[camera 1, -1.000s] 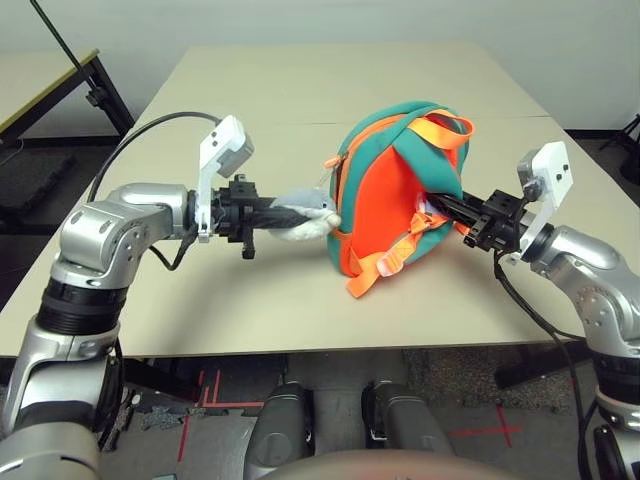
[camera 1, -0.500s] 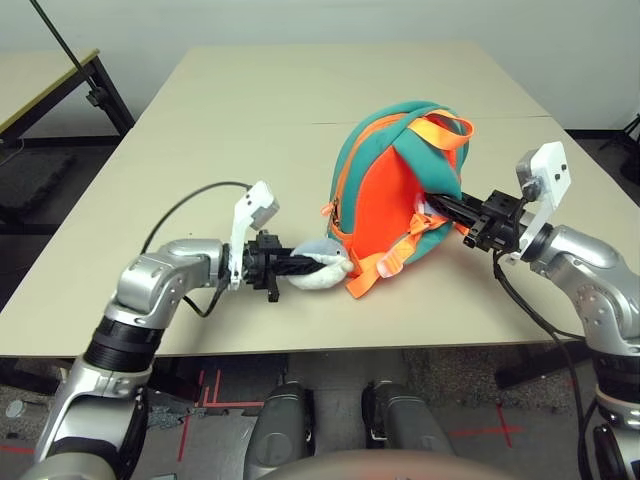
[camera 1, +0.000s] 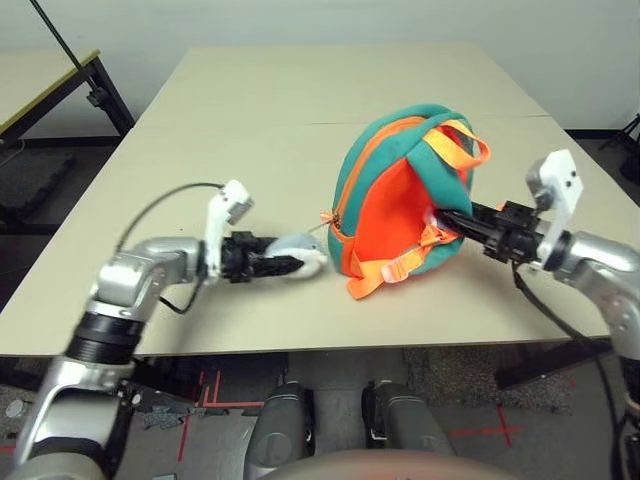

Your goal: Put the pencil case into the backpack and zip it.

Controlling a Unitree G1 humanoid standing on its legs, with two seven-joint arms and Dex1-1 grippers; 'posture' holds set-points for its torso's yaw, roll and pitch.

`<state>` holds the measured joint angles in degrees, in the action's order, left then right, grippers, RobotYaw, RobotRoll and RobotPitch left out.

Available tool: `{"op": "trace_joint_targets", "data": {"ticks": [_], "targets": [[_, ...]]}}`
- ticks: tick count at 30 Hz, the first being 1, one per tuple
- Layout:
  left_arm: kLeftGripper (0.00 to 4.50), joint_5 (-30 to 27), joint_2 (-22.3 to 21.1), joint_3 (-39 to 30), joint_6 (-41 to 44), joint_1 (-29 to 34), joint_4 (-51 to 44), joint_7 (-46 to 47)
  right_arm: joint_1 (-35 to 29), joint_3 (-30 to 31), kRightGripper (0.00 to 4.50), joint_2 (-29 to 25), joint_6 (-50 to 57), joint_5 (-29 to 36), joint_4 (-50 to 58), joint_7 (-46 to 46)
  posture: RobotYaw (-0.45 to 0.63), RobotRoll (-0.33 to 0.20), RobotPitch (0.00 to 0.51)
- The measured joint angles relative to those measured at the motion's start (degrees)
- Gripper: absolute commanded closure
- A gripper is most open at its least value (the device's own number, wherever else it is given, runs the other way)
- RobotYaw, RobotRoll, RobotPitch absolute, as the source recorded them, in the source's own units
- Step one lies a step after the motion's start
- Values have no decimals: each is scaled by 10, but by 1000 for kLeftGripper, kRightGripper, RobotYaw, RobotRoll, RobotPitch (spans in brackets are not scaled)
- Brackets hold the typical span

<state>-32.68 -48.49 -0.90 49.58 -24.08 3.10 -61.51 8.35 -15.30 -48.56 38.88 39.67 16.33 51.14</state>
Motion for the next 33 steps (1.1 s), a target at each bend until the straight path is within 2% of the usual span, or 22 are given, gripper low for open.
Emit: {"op": "trace_joint_targets", "data": {"ticks": [2,3,5,8,10,15,19,23,26,33], "targets": [[0,6,-7,-15,-15,0,25,2,-5,-21,225,-32,5,4,-21,24,129,0,79],[0,12,-7,-21,-27,1,36,8,-4,-31,15,-41,3,3,-37,32,129,0,79],[0,22,7,-54,-63,0,70,40,6,-47,15,-51,-12,-7,-89,36,140,0,75],[0,29,51,-110,-120,-2,118,102,42,-56,15,-50,-67,-50,-186,21,150,0,74],[0,47,92,-138,-187,-2,145,156,71,-56,15,-37,-111,-82,-252,4,165,0,72],[0,78,167,-171,-294,1,193,268,143,-51,15,44,-218,-151,-407,-74,167,0,67],[0,116,207,-183,-376,3,226,358,198,-51,15,100,-299,-191,-524,-158,167,0,67],[0,143,234,-191,-445,2,266,428,234,-57,15,135,-384,-220,-626,-249,164,0,67],[0,152,249,-193,-466,1,282,459,249,-59,15,150,-434,-231,-685,-301,171,0,71],[0,174,276,-188,-507,-3,319,502,278,-61,15,166,-513,-242,-768,-368,178,0,77]]}}
